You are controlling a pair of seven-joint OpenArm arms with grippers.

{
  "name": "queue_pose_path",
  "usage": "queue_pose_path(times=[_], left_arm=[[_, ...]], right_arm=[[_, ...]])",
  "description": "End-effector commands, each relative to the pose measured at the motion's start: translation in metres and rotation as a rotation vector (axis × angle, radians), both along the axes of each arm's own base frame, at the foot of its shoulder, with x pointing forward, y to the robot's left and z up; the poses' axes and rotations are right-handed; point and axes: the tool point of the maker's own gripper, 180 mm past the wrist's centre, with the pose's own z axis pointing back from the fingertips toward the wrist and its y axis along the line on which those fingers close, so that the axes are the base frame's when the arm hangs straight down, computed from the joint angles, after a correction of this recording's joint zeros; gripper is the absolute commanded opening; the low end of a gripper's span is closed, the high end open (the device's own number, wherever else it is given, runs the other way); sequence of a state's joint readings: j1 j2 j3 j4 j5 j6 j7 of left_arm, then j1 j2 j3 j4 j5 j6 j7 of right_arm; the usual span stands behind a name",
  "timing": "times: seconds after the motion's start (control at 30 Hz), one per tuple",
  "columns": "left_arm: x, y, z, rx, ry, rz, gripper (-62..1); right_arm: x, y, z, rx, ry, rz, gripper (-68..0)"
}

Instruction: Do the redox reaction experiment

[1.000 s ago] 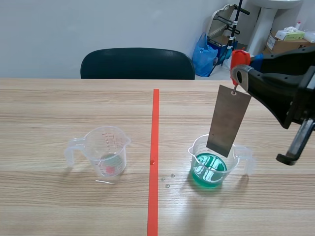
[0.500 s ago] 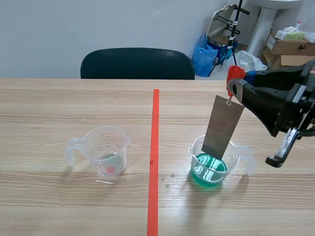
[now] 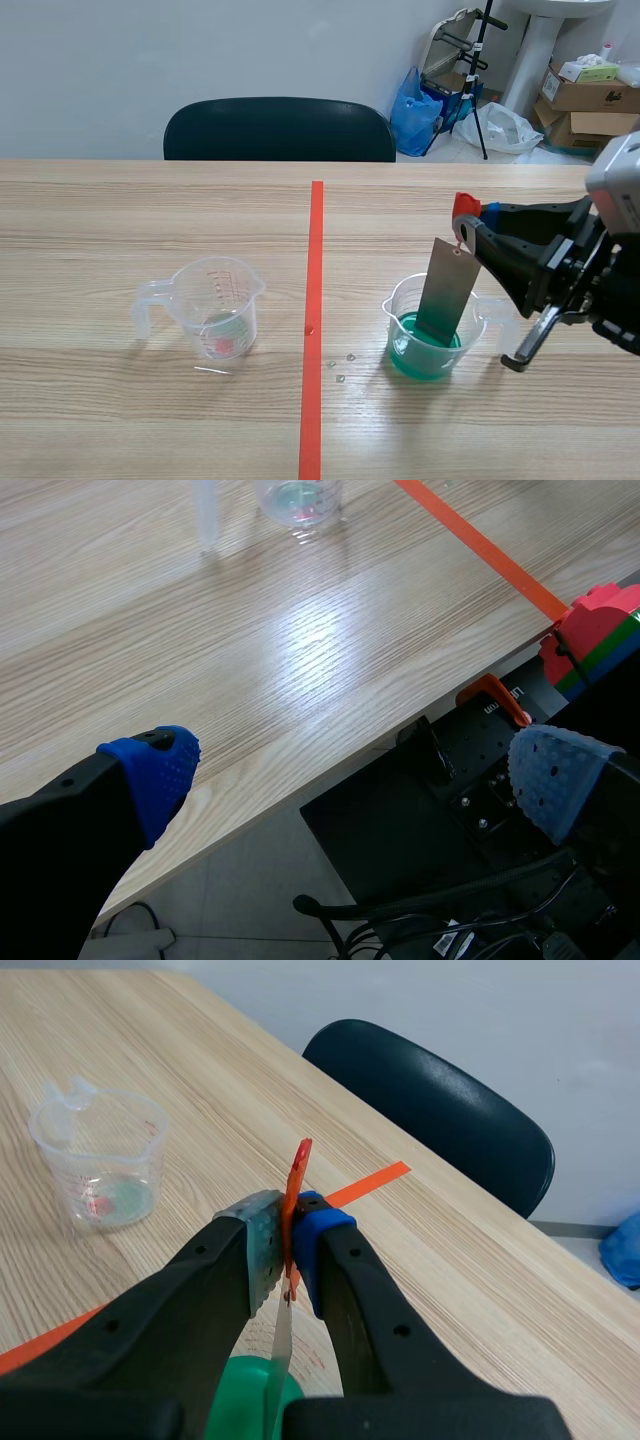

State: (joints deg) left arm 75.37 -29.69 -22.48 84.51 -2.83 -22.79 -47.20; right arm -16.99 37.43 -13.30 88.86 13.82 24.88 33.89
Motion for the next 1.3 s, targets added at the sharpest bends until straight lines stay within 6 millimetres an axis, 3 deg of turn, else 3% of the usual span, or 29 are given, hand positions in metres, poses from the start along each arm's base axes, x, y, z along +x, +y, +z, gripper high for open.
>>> queue_pose_path(times=[0.0, 0.43, 1.27], left_arm=[[0.004, -0.001, 0.006, -0.009, -0.031, 0.01, 1.4], [0.005, 0.0, 0.006, -0.005, -0.033, 0.011, 1.4], [0.005, 0.0, 0.006, -0.005, -0.033, 0.011, 1.4]], right_arm=[[0.004, 0.0, 0.013, 0.028, -0.047, 0.004, -65.6], [0.005, -0.002, -0.007, 0.033, -0.041, -0.019, -65.6], [0.007, -0.002, -0.006, 0.035, -0.046, -0.021, -65.6]])
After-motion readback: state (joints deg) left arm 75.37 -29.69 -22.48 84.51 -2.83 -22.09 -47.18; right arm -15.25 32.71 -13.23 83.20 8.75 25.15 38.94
